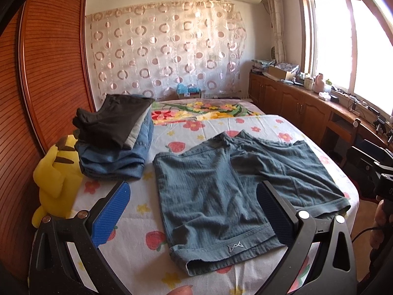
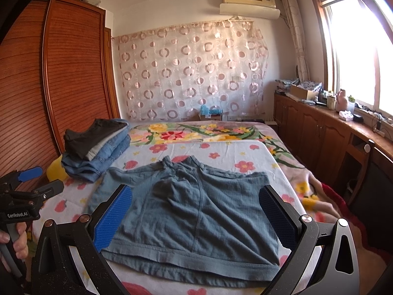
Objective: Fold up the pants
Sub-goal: 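Lower the left gripper to the hem of one shorts leg and close on it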
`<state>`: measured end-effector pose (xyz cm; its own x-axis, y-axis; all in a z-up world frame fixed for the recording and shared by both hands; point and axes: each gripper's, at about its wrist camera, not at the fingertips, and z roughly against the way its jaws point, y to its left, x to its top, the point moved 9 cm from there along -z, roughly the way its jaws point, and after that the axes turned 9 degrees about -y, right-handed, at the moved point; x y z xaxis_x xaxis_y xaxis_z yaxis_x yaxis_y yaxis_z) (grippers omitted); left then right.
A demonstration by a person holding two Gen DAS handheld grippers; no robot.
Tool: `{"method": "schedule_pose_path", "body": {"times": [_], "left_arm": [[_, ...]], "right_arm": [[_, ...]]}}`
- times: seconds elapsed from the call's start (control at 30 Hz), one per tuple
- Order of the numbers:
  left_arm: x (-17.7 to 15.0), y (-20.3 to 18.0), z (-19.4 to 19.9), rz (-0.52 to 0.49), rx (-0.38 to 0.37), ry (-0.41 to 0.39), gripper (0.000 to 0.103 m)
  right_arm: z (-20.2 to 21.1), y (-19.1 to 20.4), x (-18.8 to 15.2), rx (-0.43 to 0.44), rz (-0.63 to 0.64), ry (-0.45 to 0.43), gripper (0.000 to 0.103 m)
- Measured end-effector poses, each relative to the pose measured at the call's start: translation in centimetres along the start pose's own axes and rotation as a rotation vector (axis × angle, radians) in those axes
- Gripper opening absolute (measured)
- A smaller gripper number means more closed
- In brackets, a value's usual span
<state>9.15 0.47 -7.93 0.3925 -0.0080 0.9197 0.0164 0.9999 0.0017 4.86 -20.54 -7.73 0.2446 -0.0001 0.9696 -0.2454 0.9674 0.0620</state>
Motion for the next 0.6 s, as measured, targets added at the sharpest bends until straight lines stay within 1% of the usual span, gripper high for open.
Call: {"method": "schedule_pose_path", "body": {"times": [0.27, 0.33, 0.43, 0.6], "left_arm": [[-2.0, 0.4, -1.4, -0.007, -0.005, 0.052, 0.103], [-2.7, 0.6, -1.9, -0.009, -0.004, 0.072, 0.103], [-3.5, 0.9, -2.3, -0.007, -0.007, 0.093, 0.103], [-5.0, 1.1, -2.8, -0.014, -0.015, 0.125, 0.103]], "right_arm": [[-0.3, -2.1, -1.4, -0.032, 0.016, 0.058, 0.103], [-0.3, -3.2, -2.1, -0.045, 0.021, 0.077, 0.102], [-0.1, -4.9, -3.0, -0.061, 0.017, 0.110, 0.099], [0.7, -7.1, -3.8, -0.077, 0.009, 0.164, 0.090]]}}
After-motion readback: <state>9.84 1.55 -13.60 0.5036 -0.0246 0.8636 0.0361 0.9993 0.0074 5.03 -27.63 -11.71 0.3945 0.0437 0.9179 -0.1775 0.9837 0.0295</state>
